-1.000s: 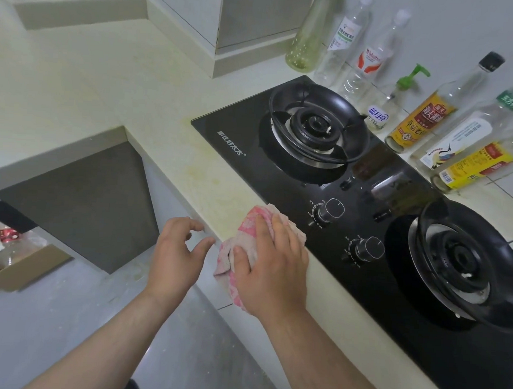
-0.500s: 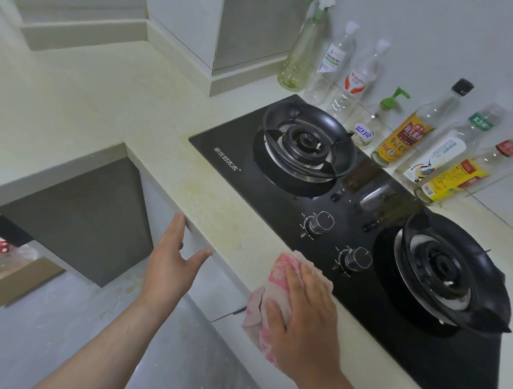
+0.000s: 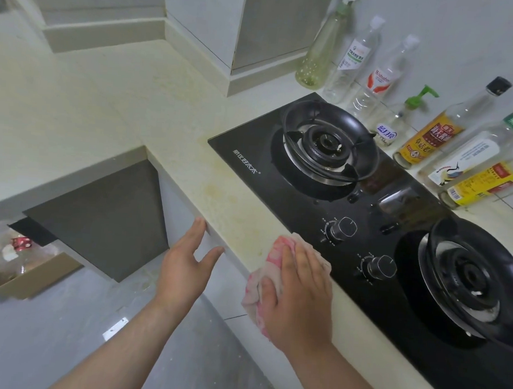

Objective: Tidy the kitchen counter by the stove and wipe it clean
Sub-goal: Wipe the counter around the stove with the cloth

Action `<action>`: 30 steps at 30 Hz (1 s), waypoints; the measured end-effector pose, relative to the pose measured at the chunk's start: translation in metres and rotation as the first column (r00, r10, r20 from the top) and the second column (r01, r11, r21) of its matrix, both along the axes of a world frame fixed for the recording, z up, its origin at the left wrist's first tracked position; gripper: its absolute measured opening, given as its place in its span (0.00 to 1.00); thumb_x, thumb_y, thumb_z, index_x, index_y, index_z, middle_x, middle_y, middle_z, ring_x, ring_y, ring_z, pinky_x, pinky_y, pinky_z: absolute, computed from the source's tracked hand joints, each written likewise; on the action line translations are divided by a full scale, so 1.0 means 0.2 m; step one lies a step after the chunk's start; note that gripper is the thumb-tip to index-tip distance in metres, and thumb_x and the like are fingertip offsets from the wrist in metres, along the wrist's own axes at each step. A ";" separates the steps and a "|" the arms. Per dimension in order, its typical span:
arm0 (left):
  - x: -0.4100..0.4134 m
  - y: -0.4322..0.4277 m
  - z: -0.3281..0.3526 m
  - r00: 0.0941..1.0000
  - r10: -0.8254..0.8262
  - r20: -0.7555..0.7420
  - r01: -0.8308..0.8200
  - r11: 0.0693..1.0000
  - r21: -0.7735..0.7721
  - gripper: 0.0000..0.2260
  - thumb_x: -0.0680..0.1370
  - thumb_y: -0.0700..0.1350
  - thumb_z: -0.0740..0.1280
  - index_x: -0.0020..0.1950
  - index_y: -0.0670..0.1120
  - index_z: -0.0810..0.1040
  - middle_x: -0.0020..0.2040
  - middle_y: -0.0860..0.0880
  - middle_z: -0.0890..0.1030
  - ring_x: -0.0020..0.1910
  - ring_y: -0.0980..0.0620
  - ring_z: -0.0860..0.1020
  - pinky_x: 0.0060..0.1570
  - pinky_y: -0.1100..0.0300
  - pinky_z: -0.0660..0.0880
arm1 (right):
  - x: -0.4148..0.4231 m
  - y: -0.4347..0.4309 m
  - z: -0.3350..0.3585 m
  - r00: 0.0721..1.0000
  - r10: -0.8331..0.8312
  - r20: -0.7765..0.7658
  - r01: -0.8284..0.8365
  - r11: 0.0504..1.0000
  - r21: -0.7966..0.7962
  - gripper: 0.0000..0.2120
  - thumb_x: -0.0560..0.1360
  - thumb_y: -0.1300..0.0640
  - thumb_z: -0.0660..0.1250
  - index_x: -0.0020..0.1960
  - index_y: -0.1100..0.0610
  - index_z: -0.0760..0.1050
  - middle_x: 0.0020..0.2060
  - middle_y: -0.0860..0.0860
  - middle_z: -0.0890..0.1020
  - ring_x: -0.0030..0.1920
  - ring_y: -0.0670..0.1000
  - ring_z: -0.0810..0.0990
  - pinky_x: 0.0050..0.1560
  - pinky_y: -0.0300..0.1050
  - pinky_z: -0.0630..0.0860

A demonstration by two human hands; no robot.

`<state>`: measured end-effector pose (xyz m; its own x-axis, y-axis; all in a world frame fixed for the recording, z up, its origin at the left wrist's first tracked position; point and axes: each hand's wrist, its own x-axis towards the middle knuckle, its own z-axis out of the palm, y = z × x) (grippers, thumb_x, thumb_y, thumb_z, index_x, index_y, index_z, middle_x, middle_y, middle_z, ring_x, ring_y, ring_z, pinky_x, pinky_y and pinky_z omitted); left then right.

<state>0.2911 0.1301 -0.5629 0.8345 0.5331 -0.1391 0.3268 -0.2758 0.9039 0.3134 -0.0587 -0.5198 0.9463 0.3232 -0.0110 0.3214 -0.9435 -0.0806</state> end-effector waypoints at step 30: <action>0.21 0.44 -0.02 1.000 -0.022 0.010 0.022 0.999 0.038 0.21 0.78 0.48 0.67 0.72 0.50 0.72 0.70 0.55 0.72 0.63 0.55 0.74 0.66 0.53 0.72 | 0.13 0.27 -0.02 0.997 0.060 -0.039 -0.060 0.998 -0.014 0.32 0.80 0.38 0.43 0.80 0.51 0.50 0.79 0.49 0.56 0.78 0.50 0.52 0.78 0.50 0.51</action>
